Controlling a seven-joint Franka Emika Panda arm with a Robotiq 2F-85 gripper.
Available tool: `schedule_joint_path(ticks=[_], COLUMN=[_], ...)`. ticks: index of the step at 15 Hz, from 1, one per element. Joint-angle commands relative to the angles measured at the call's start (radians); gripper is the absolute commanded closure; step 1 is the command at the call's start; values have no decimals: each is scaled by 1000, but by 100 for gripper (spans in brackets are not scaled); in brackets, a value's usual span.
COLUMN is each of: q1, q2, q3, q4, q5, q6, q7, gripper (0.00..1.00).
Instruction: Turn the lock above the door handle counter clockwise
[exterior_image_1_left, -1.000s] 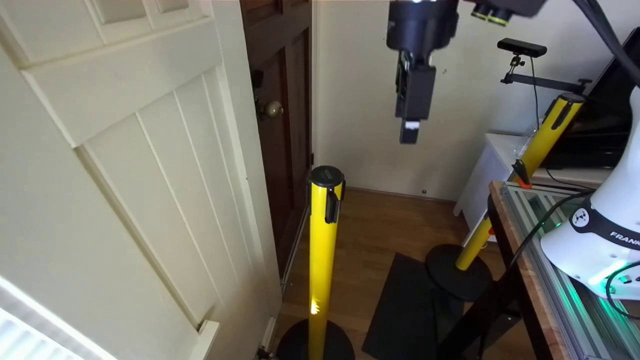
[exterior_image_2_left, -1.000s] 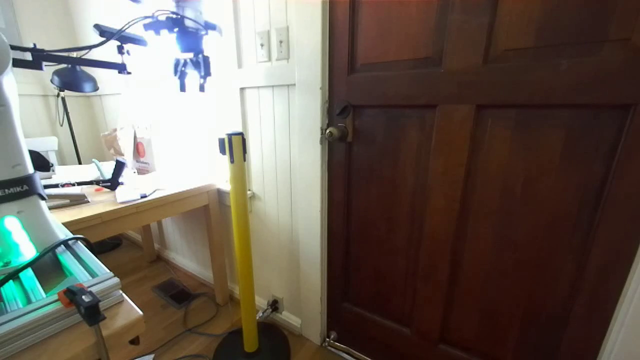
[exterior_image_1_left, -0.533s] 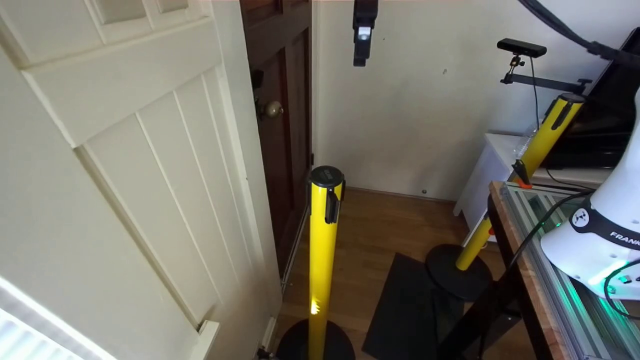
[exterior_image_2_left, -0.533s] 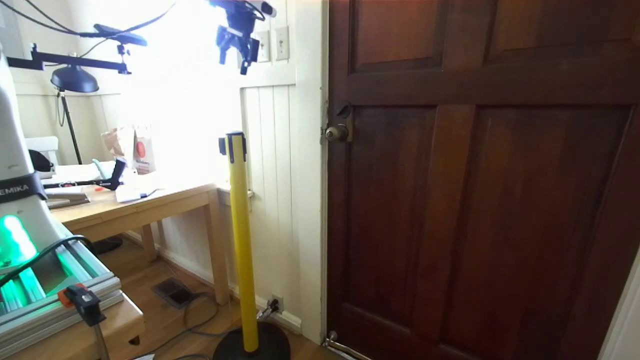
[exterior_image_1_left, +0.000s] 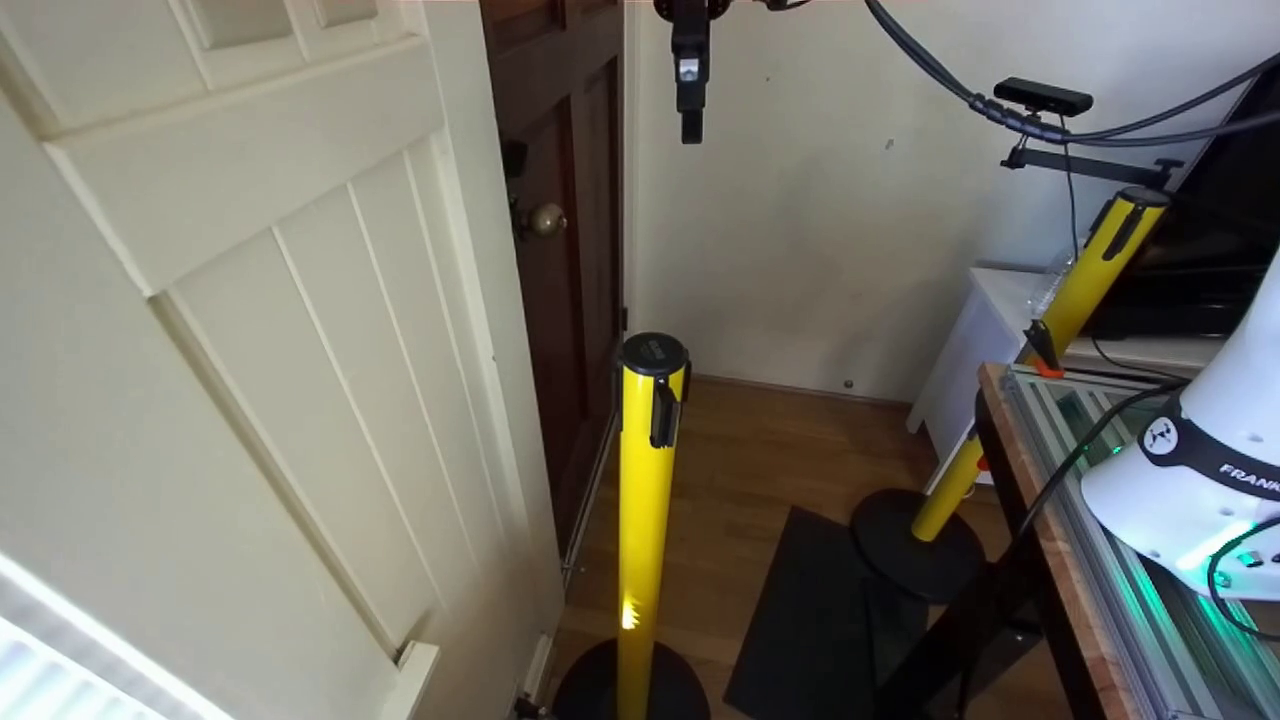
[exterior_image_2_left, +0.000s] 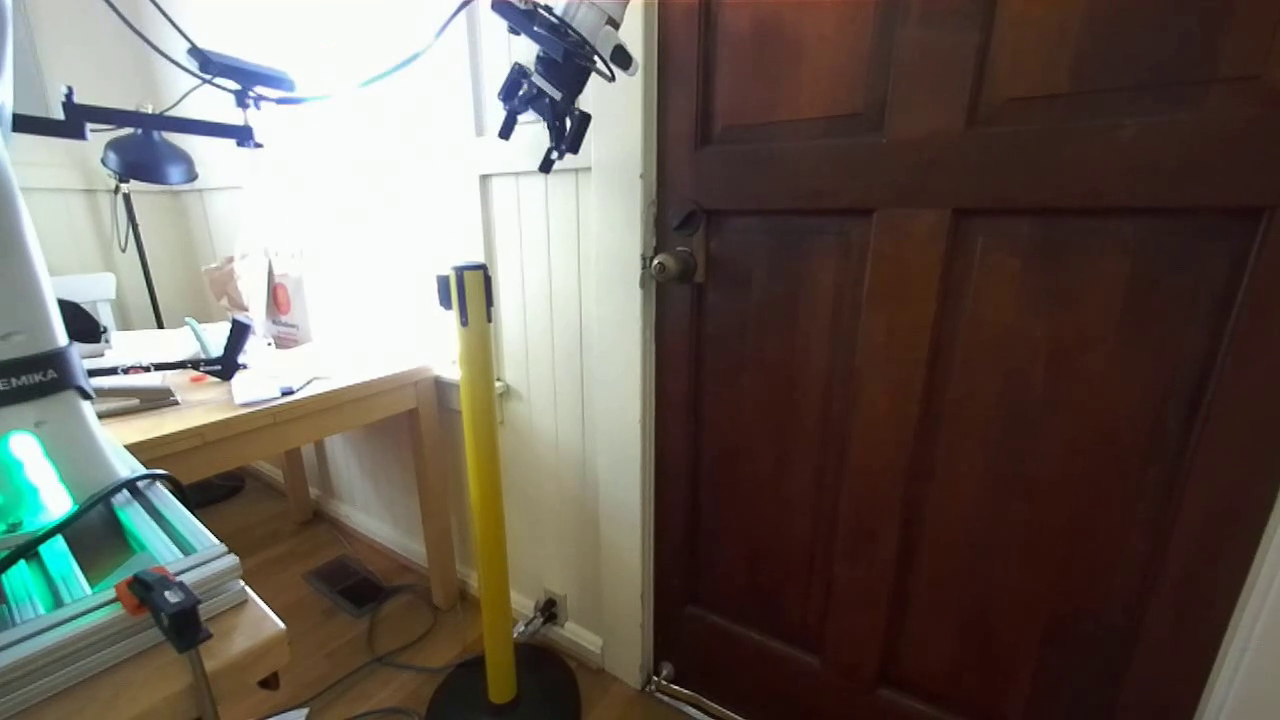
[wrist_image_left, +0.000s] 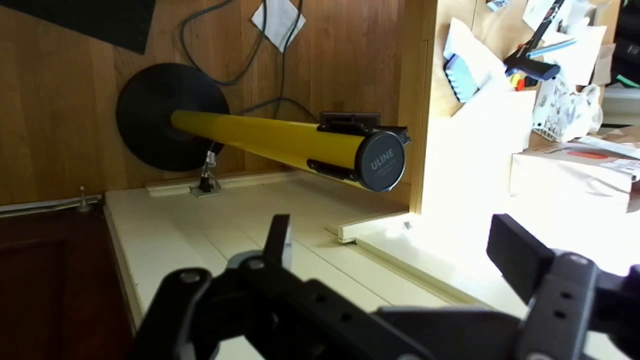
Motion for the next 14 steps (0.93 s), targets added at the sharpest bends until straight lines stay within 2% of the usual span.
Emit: schedule_joint_path(ticks=[1, 2, 5, 11, 14], q1=[-31, -29, -62, -158, -152], q2=[3, 3, 33, 95, 160], q3=[40, 42, 40, 46, 62], q4=[9, 13, 13, -43, -18], q5=[-8, -8, 40, 265, 370], q6=[-2, -3, 101, 334, 534], q7=[5, 6, 4, -4, 13], gripper=[0, 0, 0, 0, 0])
